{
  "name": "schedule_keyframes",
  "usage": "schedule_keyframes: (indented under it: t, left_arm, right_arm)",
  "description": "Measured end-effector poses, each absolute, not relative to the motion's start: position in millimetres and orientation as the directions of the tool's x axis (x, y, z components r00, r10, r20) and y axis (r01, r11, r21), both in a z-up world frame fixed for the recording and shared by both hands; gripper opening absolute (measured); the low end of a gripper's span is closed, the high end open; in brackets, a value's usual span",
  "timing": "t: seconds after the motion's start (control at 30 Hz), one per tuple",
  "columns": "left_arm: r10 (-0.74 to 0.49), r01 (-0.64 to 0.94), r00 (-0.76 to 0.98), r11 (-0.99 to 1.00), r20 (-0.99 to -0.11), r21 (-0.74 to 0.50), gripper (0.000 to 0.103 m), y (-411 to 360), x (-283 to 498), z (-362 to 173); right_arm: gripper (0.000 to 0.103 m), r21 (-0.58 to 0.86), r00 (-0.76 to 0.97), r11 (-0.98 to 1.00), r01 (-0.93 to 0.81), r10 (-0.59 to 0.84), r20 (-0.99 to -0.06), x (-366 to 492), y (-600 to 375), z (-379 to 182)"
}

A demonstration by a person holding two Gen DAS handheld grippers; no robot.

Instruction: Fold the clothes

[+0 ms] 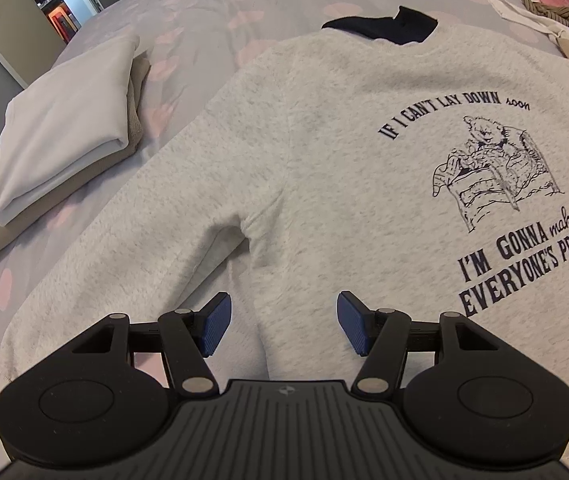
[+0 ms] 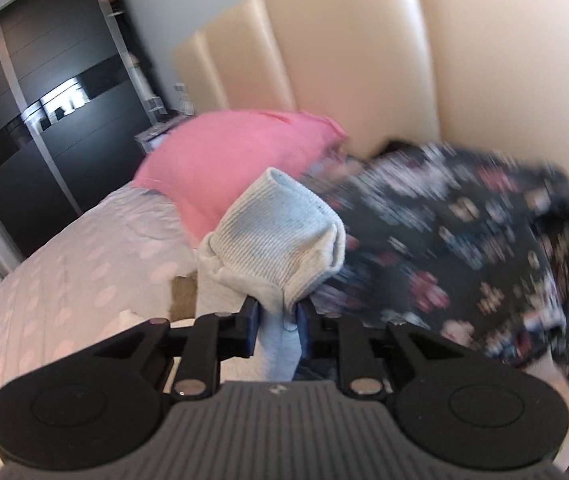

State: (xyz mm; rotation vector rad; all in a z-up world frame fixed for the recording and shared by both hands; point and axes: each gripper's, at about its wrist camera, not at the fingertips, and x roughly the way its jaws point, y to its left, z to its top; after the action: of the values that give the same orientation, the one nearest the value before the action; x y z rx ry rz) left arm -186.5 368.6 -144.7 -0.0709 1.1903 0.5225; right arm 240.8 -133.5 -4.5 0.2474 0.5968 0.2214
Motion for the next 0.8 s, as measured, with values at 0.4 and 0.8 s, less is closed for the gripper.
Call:
schedule_keyframes:
  t: [0.4, 0.8]
  left_arm:
    - [0.357, -0.449, 0.318, 0.873, -0.879, 0.191, 0.057, 372, -191, -127]
    - [0.348, -0.491, 0.346, 0.859, -0.871, 0.147, 0.057, 385, -210, -115]
  right_arm:
    - [0.023, 0.371, 0.719, 0.797, -0.476, 0.596, -0.358, 174, 21, 87]
    - [0.023, 0.36, 0.463, 0.626, -0.692, 0.767, -0.445, 108, 190, 53]
